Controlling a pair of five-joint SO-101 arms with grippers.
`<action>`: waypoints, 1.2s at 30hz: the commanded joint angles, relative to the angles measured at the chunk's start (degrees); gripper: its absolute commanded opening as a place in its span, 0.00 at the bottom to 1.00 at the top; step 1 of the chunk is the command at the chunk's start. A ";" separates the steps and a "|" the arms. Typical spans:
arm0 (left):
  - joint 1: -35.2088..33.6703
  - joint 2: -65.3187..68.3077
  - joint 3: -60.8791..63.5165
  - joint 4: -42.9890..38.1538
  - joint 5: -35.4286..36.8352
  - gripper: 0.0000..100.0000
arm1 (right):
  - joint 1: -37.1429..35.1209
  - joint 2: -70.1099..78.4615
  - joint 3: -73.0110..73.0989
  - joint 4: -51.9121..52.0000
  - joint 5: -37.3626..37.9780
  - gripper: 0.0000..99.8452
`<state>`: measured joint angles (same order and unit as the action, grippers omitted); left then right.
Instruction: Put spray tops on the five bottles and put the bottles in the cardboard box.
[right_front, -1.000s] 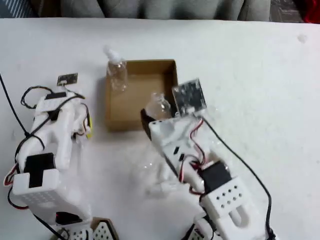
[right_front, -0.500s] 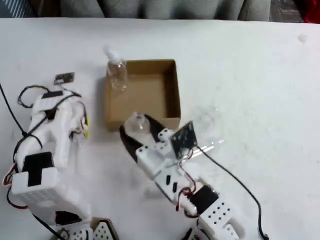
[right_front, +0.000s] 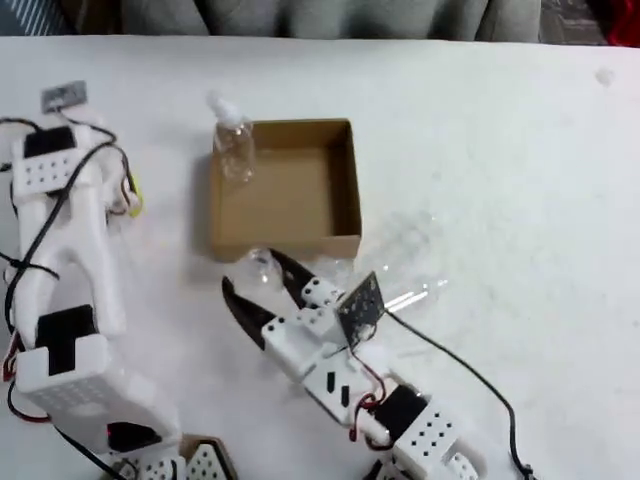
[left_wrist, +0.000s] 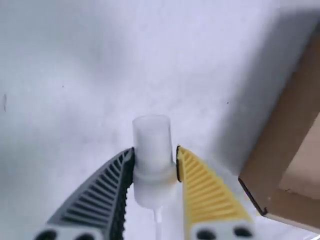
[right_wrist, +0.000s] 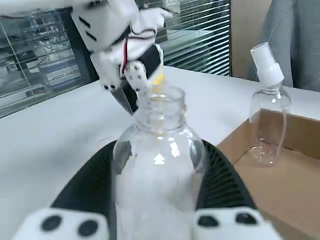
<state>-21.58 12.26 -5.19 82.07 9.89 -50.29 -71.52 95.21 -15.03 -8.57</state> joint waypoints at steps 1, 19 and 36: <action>-0.57 -0.22 -13.63 7.21 2.90 0.02 | 0.57 -0.48 0.88 -1.10 0.00 0.02; 2.07 -7.34 -38.15 20.40 2.73 0.02 | 0.57 -0.57 1.76 2.77 5.54 0.02; 15.43 -36.26 -15.74 11.16 2.55 0.02 | 0.22 -0.84 1.76 5.93 6.07 0.02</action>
<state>-9.71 -17.27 -24.53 97.01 12.18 -50.20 -71.52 96.35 -9.41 -3.30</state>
